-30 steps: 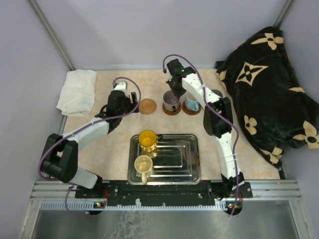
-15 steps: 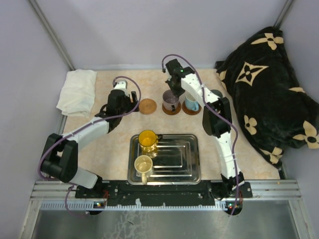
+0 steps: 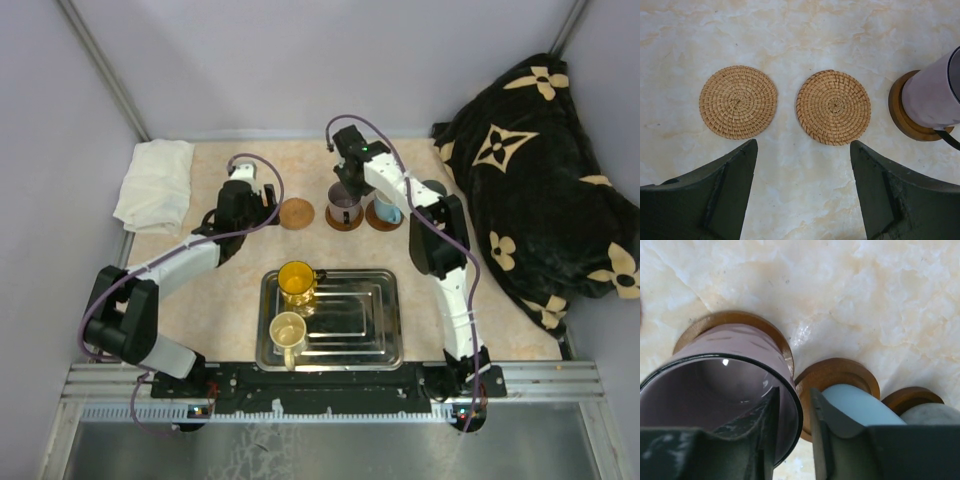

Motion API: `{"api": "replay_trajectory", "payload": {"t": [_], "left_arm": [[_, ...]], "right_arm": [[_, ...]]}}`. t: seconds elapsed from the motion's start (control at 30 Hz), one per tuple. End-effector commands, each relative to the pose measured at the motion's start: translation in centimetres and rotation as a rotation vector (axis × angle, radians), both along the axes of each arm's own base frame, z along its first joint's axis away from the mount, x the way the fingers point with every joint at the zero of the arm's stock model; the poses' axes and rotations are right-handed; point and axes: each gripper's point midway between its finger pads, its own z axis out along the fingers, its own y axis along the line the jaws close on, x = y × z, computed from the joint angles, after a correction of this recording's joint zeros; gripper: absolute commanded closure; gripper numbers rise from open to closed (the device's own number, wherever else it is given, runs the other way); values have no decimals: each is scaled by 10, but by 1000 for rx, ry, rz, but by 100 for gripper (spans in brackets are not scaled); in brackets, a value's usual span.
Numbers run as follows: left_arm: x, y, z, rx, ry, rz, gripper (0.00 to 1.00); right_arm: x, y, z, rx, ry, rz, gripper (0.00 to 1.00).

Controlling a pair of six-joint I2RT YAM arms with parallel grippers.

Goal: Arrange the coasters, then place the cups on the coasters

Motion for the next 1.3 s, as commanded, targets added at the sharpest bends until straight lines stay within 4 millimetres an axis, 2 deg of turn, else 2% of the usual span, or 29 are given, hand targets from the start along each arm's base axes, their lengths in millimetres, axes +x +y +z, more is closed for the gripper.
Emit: {"api": "replay_trajectory", "payload": {"t": [0.0,0.37,0.63,0.8,0.83,0.9,1.07,1.13,1.27], "left_arm": [[10,-6,16,-16,-47,-11,19],[9,-4,14,-6,-45,-8,19],[7,-5,12,-14,-36,-5,19],[7,-4,13,-12,-39,-7,19],[7,-4,13,-11,-40,-8,19],[7,-5,14,-11,-42,-10,19],[6,-5,16,-12,-45,-16,19],[5,-5,15,-12,-46,-17,19],[4,-6,14,-20,-47,-22,19]], "right_arm": [[-3,-8,1,-60,-12,-6,67],[31,13,40,7,-177,10,62],[48,25,98,16,-317,27,58],[41,18,123,-46,-383,9,56],[38,16,122,-65,-389,0,56],[31,14,138,-64,-436,-18,56],[13,-11,161,-17,-510,-99,55],[4,-24,165,-10,-515,-125,57],[-14,-41,160,-31,-503,-156,59]]}}
